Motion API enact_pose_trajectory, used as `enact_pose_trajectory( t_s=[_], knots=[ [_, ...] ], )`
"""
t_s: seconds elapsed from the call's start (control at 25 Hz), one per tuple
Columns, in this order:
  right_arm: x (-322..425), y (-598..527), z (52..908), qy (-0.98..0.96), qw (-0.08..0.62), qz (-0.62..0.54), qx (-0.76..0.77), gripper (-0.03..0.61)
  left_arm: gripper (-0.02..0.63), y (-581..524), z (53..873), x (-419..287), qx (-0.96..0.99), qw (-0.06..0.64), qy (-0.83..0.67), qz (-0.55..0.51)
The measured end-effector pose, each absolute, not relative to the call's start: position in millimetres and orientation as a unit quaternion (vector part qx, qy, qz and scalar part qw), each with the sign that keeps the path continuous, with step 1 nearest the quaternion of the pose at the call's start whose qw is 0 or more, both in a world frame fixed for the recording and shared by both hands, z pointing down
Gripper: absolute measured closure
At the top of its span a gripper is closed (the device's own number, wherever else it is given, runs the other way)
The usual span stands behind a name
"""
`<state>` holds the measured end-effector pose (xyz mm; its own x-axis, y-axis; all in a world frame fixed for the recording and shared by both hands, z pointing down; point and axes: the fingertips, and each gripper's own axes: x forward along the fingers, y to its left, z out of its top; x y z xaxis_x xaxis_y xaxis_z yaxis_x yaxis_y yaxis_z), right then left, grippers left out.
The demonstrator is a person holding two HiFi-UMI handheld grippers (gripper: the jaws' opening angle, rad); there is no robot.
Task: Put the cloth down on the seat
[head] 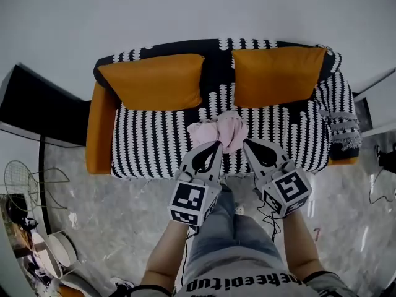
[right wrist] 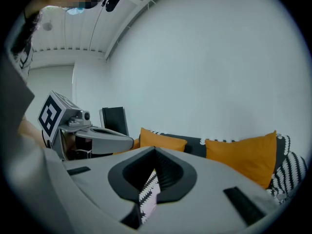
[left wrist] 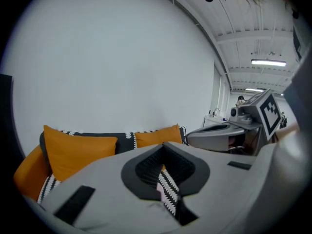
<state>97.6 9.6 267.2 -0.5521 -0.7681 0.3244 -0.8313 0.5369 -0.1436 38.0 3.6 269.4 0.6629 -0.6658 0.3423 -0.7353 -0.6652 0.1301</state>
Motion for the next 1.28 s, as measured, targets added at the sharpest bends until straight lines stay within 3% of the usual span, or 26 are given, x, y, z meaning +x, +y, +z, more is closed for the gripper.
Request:
enact_pose_trajectory(
  t_s=[0.52,1.28],
  knots=[
    [89,64,182,-0.887,0.062,0.065,0.453,0.572,0.588,56,185,42,0.916,0.077,-0.385,0.076],
    [85,113,150,-0.898,0.04,0.03,0.438,0.571,0.588,113,156,50,0.917,0.044,-0.392,0.061]
  ],
)
